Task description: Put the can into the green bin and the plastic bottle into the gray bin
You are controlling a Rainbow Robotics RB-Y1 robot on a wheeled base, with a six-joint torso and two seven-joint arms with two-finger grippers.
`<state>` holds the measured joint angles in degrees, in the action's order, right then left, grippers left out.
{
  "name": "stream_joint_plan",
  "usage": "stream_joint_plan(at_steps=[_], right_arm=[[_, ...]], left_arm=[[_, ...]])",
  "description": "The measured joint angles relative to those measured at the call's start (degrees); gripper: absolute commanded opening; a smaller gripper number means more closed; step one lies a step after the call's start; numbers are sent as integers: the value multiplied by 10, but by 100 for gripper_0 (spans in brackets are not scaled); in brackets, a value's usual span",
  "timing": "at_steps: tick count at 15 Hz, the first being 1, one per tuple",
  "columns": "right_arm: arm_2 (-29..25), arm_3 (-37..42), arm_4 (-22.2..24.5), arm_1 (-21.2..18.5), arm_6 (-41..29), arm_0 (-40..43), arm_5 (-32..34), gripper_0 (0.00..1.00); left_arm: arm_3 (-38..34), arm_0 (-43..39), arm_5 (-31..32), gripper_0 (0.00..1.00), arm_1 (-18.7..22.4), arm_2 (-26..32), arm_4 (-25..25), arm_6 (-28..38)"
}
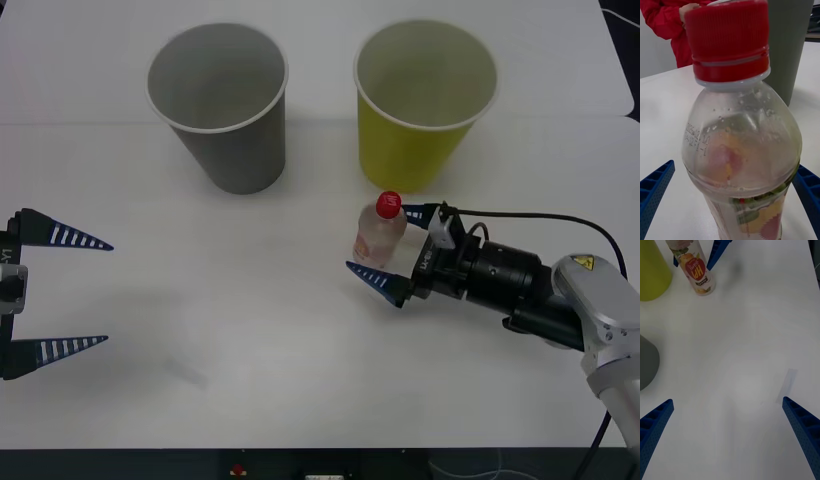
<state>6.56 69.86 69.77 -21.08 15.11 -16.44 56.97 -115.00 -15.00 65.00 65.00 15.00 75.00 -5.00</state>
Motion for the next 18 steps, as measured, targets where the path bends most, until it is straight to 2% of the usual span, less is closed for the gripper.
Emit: stream_joint_plan(at_steps=[2,3,4,13,18], right_arm=[[2,0,0,2,5,0,0,100],[1,0,0,3,9,0,0,37],[1,0,0,3,12,0,0,0],[2,0,0,1,21,0,3,0],[4,20,-1,-33,2,-2,27,0]], left_arm=[[0,0,0,100,0,0,0,0],[0,0,0,100,0,0,0,0],[0,0,0,100,0,0,0,0],[0,0,0,100,0,0,0,0],[0,0,0,100,0,0,0,0]])
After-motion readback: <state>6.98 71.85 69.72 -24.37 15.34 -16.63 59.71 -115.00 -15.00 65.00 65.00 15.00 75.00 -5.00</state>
